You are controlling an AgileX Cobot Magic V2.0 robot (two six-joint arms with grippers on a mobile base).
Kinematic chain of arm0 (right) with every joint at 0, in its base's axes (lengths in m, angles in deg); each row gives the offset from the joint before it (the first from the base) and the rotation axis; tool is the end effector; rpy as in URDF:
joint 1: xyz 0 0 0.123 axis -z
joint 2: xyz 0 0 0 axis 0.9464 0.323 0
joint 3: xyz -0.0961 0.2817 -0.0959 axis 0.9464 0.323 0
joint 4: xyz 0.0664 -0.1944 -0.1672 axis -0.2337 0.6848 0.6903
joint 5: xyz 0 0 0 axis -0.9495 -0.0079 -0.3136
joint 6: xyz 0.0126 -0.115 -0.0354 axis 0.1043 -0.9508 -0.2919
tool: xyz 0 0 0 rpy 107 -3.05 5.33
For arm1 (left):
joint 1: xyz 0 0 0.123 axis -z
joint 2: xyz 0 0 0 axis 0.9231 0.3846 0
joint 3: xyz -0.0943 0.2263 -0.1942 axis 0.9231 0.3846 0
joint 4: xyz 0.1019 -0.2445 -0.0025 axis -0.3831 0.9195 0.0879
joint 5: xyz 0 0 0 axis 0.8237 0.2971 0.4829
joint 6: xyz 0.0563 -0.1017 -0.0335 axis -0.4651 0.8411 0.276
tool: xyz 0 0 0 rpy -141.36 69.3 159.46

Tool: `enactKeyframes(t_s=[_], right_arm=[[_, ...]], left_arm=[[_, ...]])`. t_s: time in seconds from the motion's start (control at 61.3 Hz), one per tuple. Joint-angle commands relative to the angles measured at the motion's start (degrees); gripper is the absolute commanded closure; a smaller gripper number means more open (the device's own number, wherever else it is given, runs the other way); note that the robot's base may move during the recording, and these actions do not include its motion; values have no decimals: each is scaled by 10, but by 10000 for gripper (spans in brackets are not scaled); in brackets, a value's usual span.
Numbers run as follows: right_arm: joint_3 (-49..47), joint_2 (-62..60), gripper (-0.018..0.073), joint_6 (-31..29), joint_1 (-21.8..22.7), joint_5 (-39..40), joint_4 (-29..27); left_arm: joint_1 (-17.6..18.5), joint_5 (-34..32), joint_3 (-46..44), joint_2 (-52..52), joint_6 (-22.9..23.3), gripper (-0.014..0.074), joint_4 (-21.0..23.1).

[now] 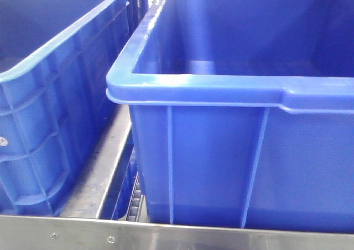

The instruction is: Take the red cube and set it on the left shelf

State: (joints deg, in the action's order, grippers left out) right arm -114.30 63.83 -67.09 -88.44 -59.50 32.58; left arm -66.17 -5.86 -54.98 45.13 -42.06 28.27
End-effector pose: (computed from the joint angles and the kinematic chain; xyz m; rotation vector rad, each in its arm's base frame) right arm 0.1481 0.0384 0.3511 -0.2415 1.9730 0.1459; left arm 0.0717 -0.0013 0.1984 0.0066 1.6048 -0.0240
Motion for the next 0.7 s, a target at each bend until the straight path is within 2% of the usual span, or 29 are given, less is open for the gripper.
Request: enactKeyframes(t_s=[0.0, 0.082, 0.163, 0.685], right_arm=[[1, -33, 361, -1, 2, 46, -1], [12, -58, 519, -1, 2, 45, -10], [16, -75, 491, -1, 2, 45, -20], [17, -88, 494, -1, 2, 49, -24]], left_arm=[[1, -45, 13, -9, 0, 495, 3], [1, -45, 13, -9, 0, 495, 3], [1, -45, 13, -9, 0, 495, 3], [1, -45, 13, -9, 0, 495, 3]])
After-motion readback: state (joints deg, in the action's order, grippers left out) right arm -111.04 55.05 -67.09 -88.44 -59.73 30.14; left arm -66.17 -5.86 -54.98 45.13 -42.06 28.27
